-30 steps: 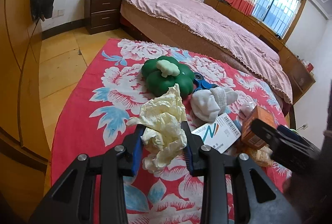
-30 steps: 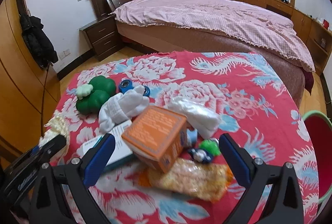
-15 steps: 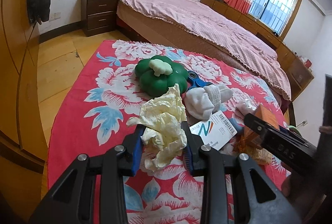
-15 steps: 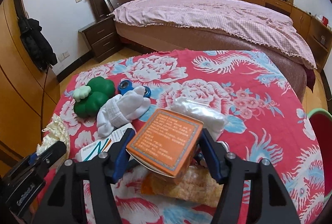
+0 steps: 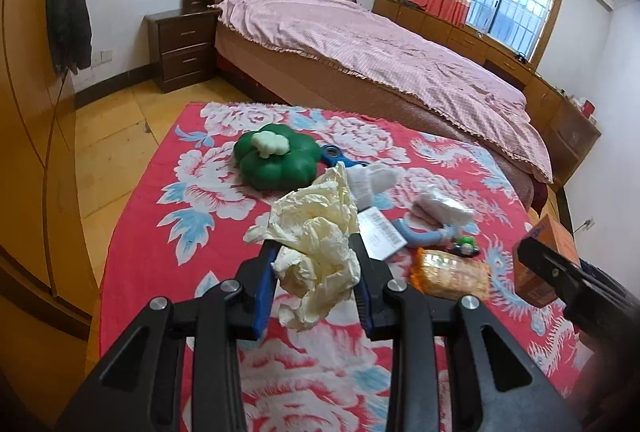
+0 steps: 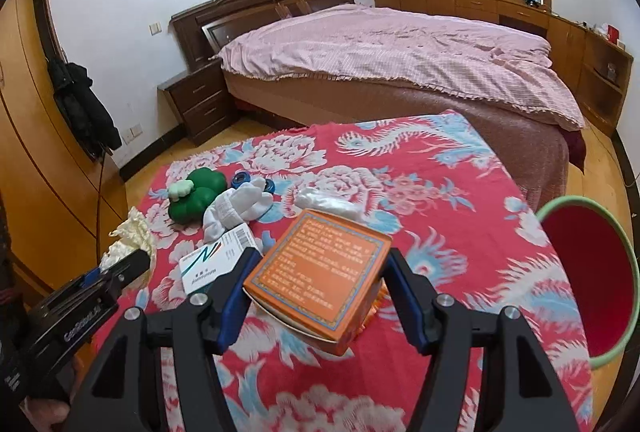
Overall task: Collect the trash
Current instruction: 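Carry the orange box and crumpled plastic over the red bin and open both tools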
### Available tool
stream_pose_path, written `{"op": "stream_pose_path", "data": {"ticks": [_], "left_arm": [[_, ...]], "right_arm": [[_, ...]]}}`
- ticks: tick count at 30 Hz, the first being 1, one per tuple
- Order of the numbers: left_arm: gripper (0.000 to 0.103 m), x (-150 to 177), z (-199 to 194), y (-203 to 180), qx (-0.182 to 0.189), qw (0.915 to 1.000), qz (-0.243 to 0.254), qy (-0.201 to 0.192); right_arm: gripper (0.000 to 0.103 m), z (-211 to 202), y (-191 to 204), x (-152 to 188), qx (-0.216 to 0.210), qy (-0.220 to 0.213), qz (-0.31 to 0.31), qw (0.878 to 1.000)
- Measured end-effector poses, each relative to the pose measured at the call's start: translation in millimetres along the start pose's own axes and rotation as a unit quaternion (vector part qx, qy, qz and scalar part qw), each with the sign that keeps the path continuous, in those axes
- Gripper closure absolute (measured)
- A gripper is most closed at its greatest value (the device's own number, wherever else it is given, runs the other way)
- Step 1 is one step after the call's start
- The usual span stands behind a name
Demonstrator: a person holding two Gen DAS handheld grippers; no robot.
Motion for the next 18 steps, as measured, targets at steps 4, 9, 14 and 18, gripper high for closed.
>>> {"op": "stream_pose_path", "data": {"ticks": [4,9,14,18], "left_arm": [[0.069,0.6,-9.8,-10.7,0.004,1.0,0.007,-0.001],[0.069,2.4,-20.4,-26.4,0.013,0.9998,0.013,-0.001],[0.069,2.2,-28.0,-48.3,0.026,0.9994,0.024,-0.001],[0.069,4.4,-30.5,-72.5,0.043,0.9983,0.039,0.003]], "right_arm": [[0.037,-18.0,-10.4,3.0,-0.001,-0.004,0.006,1.0],[0.037,-38.7,-25.4,5.1,-0.001,-0.014,0.02,1.0],[0.037,-57.0,-45.5,5.1,0.003,-0.026,0.034,0.999],[0.037,-70.4,-69.3,5.9,0.017,-0.036,0.053,0.998]]}}
Point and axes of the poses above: each gripper's, at about its wrist camera, not at the fingertips, and z roughly the way its jaws point, y to its left, x to its underside, the point moved 5 cm from there along z, roughly the way its jaws point, and after that the axes turned 11 degrees about -y, right-handed, at the moved point
